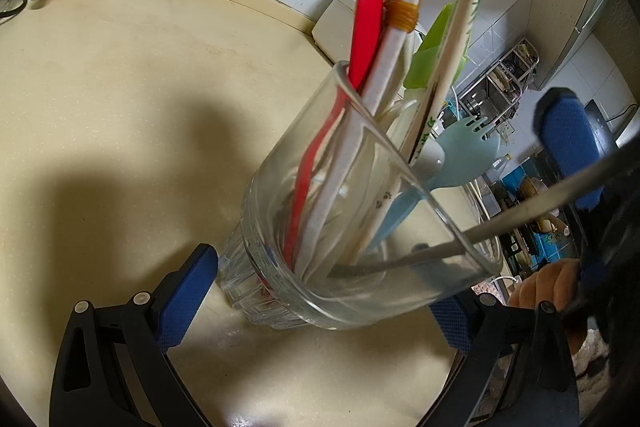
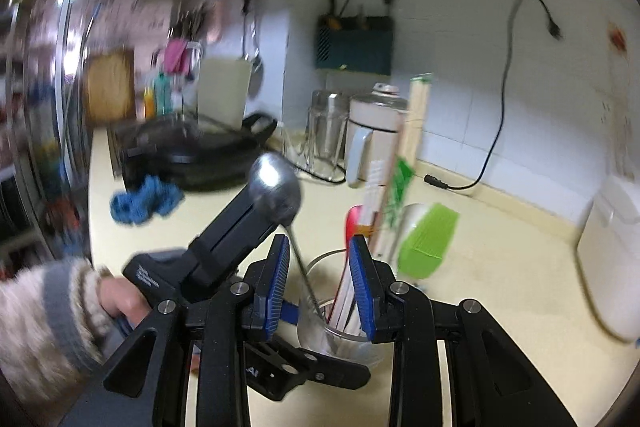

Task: Organize utensils
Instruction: 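Lower the spork handle-first into the tumbler and open the right tool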

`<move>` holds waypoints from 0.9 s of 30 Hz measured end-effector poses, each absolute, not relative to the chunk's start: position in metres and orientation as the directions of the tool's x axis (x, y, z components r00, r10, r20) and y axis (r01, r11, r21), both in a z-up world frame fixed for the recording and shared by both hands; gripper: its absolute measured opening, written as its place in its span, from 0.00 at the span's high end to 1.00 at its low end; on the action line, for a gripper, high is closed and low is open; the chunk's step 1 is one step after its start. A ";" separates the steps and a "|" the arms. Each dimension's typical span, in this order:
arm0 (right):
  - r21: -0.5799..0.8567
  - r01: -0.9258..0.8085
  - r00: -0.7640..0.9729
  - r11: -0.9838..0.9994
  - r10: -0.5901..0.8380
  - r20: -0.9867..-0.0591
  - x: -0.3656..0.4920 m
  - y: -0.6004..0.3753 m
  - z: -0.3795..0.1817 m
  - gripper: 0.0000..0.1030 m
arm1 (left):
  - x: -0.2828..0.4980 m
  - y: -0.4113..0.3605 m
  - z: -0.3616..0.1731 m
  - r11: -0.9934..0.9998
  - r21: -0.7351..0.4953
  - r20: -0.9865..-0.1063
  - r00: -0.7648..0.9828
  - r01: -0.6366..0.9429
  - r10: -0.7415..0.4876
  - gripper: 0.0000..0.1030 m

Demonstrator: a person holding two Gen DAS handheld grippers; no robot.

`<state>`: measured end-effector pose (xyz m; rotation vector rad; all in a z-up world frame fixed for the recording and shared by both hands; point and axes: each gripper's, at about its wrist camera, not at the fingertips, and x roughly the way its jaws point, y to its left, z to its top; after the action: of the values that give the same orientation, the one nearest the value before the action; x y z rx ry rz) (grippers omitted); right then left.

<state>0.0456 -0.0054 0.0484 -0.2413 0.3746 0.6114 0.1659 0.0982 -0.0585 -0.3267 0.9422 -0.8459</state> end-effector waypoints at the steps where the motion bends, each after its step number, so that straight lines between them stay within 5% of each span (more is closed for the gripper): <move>1: -0.124 -0.597 0.756 0.793 0.504 -0.419 0.046 0.000 0.046 0.71 | 0.166 0.098 -0.058 0.644 -0.586 -0.576 0.306 0.491 -0.758 0.04; 27: -0.057 -0.463 0.823 0.885 0.405 -0.399 0.074 -0.021 0.051 0.81 | 0.165 0.098 -0.058 0.644 -0.586 -0.576 0.306 0.492 -0.758 0.04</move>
<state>0.0739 -0.0208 0.0515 -0.1542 0.3887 0.4631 0.1652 0.0975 -0.0581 -0.3270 0.9423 -0.8465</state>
